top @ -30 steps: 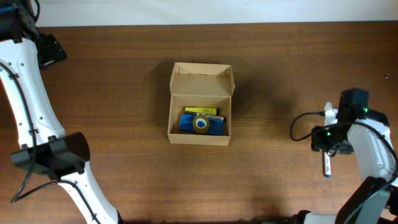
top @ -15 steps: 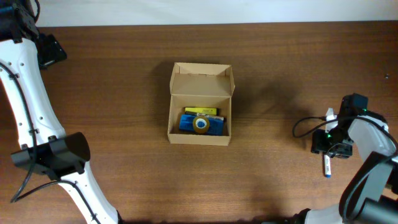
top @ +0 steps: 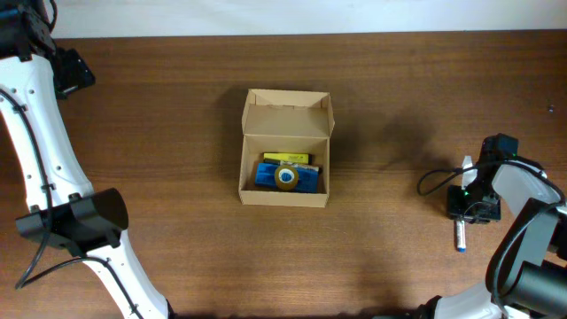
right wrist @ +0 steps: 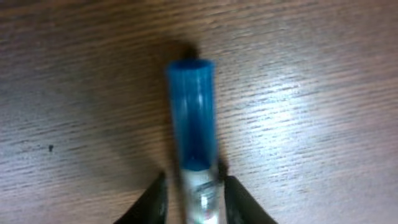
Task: Pack container
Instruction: 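Move the right gripper to the blue marker and grasp it, then carry the blue marker into the box and open the right gripper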
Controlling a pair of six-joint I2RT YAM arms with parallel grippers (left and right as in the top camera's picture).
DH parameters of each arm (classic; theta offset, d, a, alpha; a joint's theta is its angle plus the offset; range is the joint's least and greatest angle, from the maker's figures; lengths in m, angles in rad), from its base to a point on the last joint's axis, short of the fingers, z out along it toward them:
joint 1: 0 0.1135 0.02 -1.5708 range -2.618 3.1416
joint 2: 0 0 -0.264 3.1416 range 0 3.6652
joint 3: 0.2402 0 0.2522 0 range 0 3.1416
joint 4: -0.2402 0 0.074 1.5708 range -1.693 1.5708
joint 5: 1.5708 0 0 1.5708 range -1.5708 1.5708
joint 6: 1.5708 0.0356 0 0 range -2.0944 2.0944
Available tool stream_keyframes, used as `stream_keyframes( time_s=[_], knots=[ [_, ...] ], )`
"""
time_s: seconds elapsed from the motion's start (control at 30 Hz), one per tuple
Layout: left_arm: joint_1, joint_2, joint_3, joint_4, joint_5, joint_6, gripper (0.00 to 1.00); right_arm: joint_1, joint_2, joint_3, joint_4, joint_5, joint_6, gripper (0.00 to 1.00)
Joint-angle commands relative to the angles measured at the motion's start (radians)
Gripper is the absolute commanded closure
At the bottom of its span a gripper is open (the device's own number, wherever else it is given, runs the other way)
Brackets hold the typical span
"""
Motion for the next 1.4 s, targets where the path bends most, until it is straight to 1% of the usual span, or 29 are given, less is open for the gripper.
stream_keyframes(
  time_s=[0.0, 0.03, 0.07, 0.1, 0.3, 0.47, 0.63, 0.73, 0.87, 0.97, 1.03, 1.2, 1.27, 1.37],
  knots=[
    [0.003, -0.003, -0.005, 0.000, -0.003, 0.011, 0.00, -0.008, 0.047, -0.002, 0.008, 0.027, 0.007, 0.78],
    [0.003, -0.003, -0.005, 0.000, -0.003, 0.011, 0.00, -0.008, 0.049, -0.002, 0.008, 0.027, 0.008, 0.85],
    [0.002, -0.003, -0.005, 0.000, -0.003, 0.011, 0.00, -0.008, 0.051, -0.002, 0.008, 0.024, 0.008, 0.94],
    [0.003, -0.003, -0.005, 0.000, -0.003, 0.011, 0.00, -0.008, 0.051, -0.002, 0.009, 0.012, 0.008, 0.96],
    [0.003, -0.003, -0.005, 0.000, -0.003, 0.011, 0.00, -0.007, 0.050, 0.032, 0.004, -0.113, 0.008, 0.96],
    [0.003, -0.003, -0.005, 0.000, -0.003, 0.011, 0.00, 0.000, 0.042, 0.196, -0.120, -0.230, 0.008, 0.97],
    [0.003, -0.003, -0.005, 0.000, -0.003, 0.011, 0.00, 0.052, 0.024, 0.502, -0.322, -0.306, 0.043, 0.96],
    [0.002, -0.003, -0.005, 0.000, -0.003, 0.011, 0.00, 0.125, 0.020, 0.743, -0.445, -0.345, 0.050, 0.96],
    [0.003, -0.003, -0.005, 0.000, -0.003, 0.011, 0.00, 0.277, 0.020, 1.046, -0.555, -0.343, 0.053, 0.96],
    [0.003, -0.003, -0.005, 0.000, -0.003, 0.011, 0.00, 0.449, 0.020, 1.224, -0.572, -0.301, 0.047, 0.96],
    [0.003, -0.003, -0.005, 0.000, -0.003, 0.011, 0.00, 0.557, 0.020, 1.275, -0.571, -0.241, -0.019, 0.96],
    [0.002, -0.003, -0.005, 0.000, -0.003, 0.011, 0.00, 0.852, 0.037, 1.253, -0.565, -0.088, -0.430, 0.96],
    [0.003, -0.003, -0.005, 0.000, -0.003, 0.011, 0.00, 0.929, 0.067, 1.240, -0.565, -0.048, -0.511, 0.96],
    [0.002, -0.003, -0.005, 0.000, -0.003, 0.011, 0.00, 0.994, 0.132, 1.229, -0.574, -0.022, -0.575, 0.96]
  ],
)
